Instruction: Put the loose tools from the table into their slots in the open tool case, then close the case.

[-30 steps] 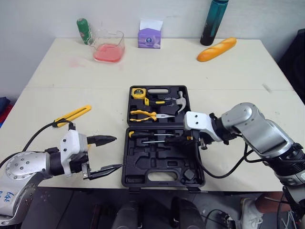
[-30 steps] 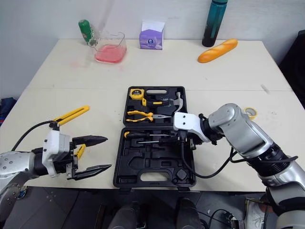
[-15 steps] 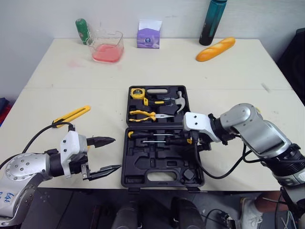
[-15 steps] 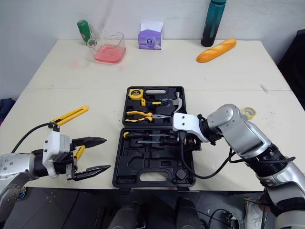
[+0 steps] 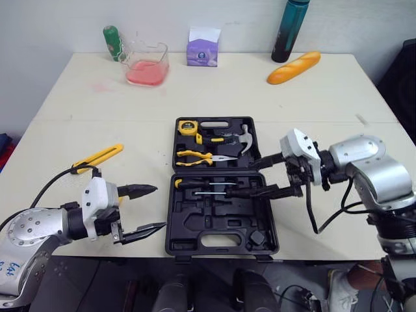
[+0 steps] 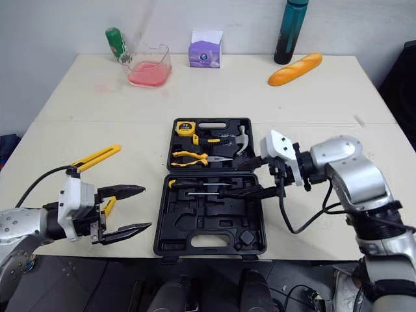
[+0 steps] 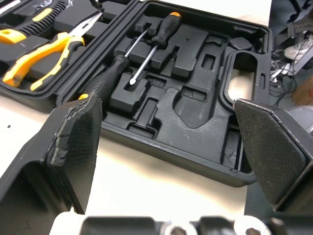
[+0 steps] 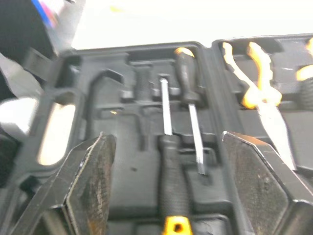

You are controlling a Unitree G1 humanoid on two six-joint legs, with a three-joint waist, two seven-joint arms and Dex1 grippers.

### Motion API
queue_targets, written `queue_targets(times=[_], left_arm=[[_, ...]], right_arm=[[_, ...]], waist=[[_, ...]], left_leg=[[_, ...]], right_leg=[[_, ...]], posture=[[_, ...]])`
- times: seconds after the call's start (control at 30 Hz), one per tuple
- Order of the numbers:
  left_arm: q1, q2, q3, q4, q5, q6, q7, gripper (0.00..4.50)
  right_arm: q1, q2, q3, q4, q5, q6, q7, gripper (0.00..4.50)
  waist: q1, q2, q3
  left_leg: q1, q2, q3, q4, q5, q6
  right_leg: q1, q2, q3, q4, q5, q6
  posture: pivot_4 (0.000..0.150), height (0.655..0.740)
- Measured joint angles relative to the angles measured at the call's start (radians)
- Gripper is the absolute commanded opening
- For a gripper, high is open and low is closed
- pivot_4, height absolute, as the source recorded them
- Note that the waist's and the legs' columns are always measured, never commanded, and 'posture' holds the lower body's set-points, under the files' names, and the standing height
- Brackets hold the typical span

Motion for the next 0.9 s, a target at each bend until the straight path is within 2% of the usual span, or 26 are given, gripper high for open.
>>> queue_targets(times=[0.17,0.2,0.47,0.9], left_arm=[[-0.027,0.000,-0.010,0.002,0.000,-0.002,-0.002,4.50],[-0.029,0.000,-0.011,0.002,0.000,-0.002,-0.003,4.50],[-0.037,0.000,-0.013,0.003,0.000,0.000,-0.005,4.50],[-0.016,0.001,-0.013,0.002,0.012,-0.001,-0.007,4.50]], right_arm=[[0.035,0.110,0.006,0.064,-0.020,-0.138,-0.043,0.27],[0.037,0.134,0.007,0.078,-0.029,-0.168,-0.055,0.03],[0.058,0.210,0.057,0.184,-0.118,-0.322,-0.088,0.03],[0.049,0.233,0.092,0.291,-0.180,-0.409,-0.092,0.03]], waist=[[-0.001,0.000,0.000],[-0.001,0.000,0.000],[-0.001,0.000,0.000],[-0.002,0.000,0.000]], left_leg=[[0.001,0.000,0.002,0.000,0.000,0.000],[0.001,0.000,0.002,0.000,0.000,0.000],[0.002,0.000,0.002,0.000,0.000,0.000],[0.003,0.000,0.003,0.000,0.000,0.000]], right_leg=[[0.000,0.000,0.002,0.002,0.000,0.000],[-0.001,0.000,0.002,0.002,0.000,0.000],[-0.001,0.000,0.002,0.002,0.000,0.000],[-0.001,0.000,0.003,0.003,0.000,0.000]], posture=[[0.150,0.7400],[0.150,0.7400],[0.150,0.7400],[0.150,0.7400]])
